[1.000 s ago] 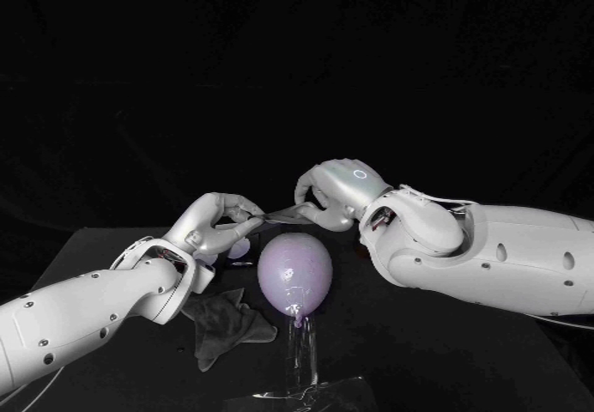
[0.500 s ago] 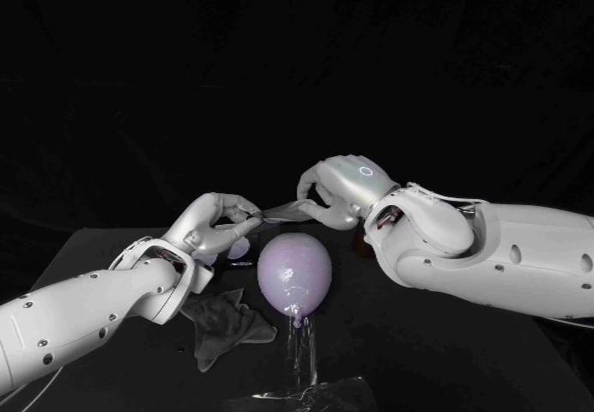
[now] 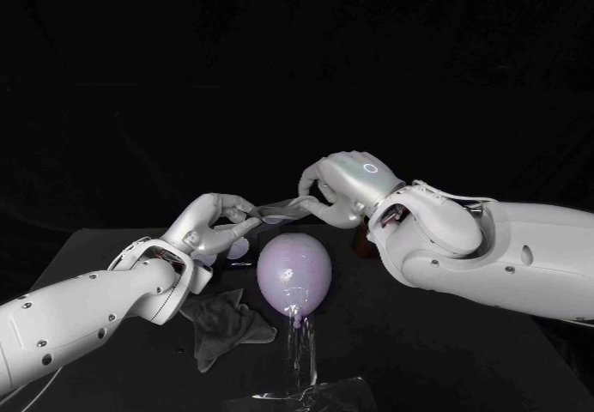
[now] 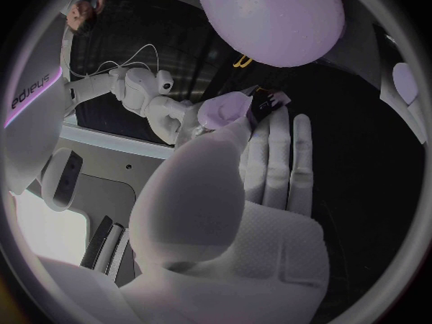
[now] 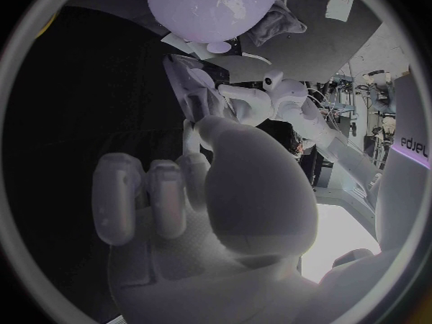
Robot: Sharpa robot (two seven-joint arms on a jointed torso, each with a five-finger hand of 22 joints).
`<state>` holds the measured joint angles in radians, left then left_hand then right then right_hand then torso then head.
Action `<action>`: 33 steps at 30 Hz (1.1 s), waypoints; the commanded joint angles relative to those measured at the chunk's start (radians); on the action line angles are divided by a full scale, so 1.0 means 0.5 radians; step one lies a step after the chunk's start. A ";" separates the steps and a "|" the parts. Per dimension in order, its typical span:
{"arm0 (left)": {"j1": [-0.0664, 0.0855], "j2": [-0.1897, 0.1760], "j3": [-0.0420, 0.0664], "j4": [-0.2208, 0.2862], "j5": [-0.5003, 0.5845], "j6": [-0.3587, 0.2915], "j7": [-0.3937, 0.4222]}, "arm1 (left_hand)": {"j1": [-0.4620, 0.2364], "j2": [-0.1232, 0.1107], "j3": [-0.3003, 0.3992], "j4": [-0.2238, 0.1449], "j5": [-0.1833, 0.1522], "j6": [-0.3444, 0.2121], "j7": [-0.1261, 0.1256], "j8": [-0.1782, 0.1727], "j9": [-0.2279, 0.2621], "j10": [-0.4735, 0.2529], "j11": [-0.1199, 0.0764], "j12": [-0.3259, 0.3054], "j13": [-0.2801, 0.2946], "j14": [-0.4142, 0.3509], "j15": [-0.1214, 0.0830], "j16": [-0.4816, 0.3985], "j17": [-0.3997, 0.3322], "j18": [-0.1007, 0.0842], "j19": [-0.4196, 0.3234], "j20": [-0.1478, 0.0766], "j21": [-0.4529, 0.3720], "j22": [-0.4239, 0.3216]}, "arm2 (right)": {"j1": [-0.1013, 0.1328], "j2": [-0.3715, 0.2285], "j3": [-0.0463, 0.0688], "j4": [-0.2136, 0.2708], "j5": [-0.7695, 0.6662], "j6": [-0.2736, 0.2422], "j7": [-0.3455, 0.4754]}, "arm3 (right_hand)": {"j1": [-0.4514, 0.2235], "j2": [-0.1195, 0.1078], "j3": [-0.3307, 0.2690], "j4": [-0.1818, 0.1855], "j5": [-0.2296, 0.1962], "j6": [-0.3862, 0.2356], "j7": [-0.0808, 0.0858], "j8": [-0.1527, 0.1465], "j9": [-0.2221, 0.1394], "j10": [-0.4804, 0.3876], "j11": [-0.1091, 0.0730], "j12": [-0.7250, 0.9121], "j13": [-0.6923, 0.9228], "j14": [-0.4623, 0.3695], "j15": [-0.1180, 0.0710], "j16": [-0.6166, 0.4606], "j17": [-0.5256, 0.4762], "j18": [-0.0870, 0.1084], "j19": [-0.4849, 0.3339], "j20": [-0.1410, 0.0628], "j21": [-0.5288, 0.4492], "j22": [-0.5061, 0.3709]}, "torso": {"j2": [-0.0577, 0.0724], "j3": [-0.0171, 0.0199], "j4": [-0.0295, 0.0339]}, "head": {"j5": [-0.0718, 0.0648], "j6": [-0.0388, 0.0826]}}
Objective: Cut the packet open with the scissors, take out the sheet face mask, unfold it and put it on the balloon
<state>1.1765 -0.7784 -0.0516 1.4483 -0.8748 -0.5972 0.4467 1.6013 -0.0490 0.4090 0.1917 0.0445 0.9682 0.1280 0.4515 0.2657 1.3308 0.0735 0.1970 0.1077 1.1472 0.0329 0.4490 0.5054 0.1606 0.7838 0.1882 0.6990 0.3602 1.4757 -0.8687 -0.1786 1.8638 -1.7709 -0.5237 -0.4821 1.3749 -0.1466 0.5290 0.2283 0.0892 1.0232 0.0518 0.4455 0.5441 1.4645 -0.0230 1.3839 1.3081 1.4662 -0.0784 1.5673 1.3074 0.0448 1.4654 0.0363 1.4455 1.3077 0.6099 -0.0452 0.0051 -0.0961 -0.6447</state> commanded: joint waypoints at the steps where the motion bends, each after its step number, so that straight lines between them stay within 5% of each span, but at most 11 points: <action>1: -0.003 -0.011 -0.002 -0.022 0.014 0.003 -0.053 | 0.001 0.016 0.013 -0.005 0.007 -0.001 0.012 0.007 0.374 0.003 -0.014 0.014 0.004 -0.014 -0.006 0.013 0.003 0.030 -0.015 0.002 0.013 0.003 | 0.012 -0.019 0.009 0.008 -0.063 -0.057 -0.025 | 0.027 0.010 0.095 -0.027 -0.061 -0.022 0.007 0.034 0.035 0.060 0.010 0.010 0.331 0.209 0.008 0.007 0.527 -0.042 0.124 -0.002 0.015 0.463 | -0.001 -0.0003 0.001 | -0.001 0.002; 33: -0.003 -0.019 -0.003 -0.050 0.013 0.021 -0.066 | 0.002 0.016 0.016 -0.006 0.007 -0.003 0.012 0.008 0.380 0.001 -0.014 0.017 0.006 -0.016 -0.006 0.016 0.005 0.030 -0.018 0.002 0.015 0.004 | 0.046 -0.113 0.027 0.087 -0.039 -0.144 0.036 | -0.066 -0.050 0.205 -0.056 -0.079 -0.052 0.009 0.087 0.056 0.036 0.015 -0.057 0.296 0.209 0.011 0.007 0.527 -0.041 0.120 0.001 0.009 0.461 | 0.001 -0.0003 0.001 | 0.002 0.016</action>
<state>1.1740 -0.7886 -0.0543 1.4222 -0.8737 -0.5907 0.4180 1.6017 -0.0487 0.4087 0.1914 0.0417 0.9673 0.1305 0.4525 0.2657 1.3330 0.0713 0.2009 0.1112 1.1430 0.0293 0.4534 0.5072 0.1604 0.7807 0.1913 0.7038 0.3616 1.4972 -0.9243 -0.1659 1.9061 -1.7778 -0.5772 -0.4747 1.3488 -0.1728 0.6312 0.1958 0.0518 1.0028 0.0572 0.4803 0.5442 1.4628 -0.0214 1.3596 1.3079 1.4661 -0.0783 1.5673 1.3073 0.0295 1.4636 0.0380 1.4543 1.3075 0.6100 -0.0451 0.0053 -0.0953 -0.6365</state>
